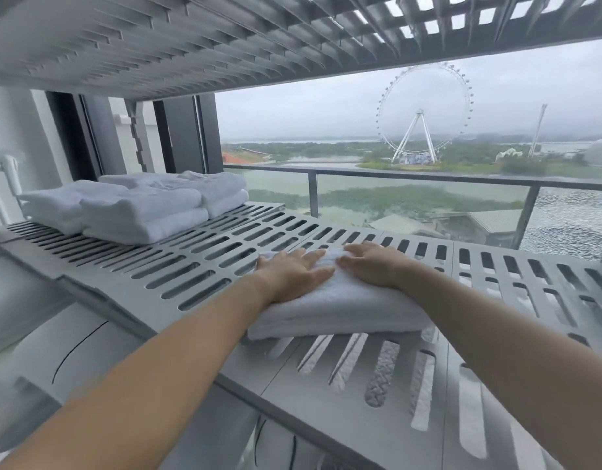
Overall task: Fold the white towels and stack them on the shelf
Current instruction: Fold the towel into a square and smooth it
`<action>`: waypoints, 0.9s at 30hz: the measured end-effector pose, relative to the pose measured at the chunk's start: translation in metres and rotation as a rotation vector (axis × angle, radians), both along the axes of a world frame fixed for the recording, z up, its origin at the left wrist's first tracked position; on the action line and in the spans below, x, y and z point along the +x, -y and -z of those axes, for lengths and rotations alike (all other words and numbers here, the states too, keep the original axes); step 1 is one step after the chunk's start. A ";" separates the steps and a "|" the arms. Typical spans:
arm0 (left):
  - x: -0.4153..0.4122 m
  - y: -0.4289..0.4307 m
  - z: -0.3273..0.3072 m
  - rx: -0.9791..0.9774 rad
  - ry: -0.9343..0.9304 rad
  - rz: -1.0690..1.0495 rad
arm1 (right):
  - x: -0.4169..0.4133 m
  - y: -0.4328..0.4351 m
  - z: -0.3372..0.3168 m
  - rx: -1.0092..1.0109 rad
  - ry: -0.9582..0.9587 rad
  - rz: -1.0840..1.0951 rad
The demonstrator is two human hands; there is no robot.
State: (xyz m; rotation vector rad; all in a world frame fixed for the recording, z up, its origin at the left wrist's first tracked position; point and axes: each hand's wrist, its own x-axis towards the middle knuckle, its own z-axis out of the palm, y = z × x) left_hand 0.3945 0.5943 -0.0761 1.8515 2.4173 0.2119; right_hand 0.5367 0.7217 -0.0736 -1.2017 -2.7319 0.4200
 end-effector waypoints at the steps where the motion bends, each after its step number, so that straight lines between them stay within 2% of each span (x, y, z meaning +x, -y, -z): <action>1: 0.002 0.002 -0.004 0.002 -0.016 0.020 | 0.002 0.001 -0.002 -0.017 -0.021 -0.003; 4: 0.016 0.017 -0.016 0.134 -0.041 0.163 | 0.015 0.010 -0.009 -0.098 -0.278 -0.066; 6: 0.024 0.036 -0.016 0.268 0.020 0.281 | 0.036 0.016 -0.010 -0.090 -0.431 -0.122; 9: 0.032 0.068 0.000 0.304 0.016 0.317 | 0.075 0.032 -0.005 -0.012 -0.438 -0.261; 11: 0.033 0.082 0.012 0.337 -0.107 0.265 | 0.096 0.047 0.003 0.054 -0.391 -0.366; 14: 0.039 0.089 0.028 0.468 -0.235 0.193 | 0.110 0.063 0.021 0.268 -0.408 -0.439; 18: 0.042 0.096 0.036 0.616 -0.041 0.054 | 0.113 0.061 0.033 0.398 -0.508 -0.350; 21: 0.042 0.096 0.035 0.639 -0.021 0.057 | 0.112 0.057 0.037 0.405 -0.505 -0.254; 27: 0.048 0.095 0.034 0.619 -0.023 0.035 | 0.115 0.054 0.040 0.308 -0.481 0.103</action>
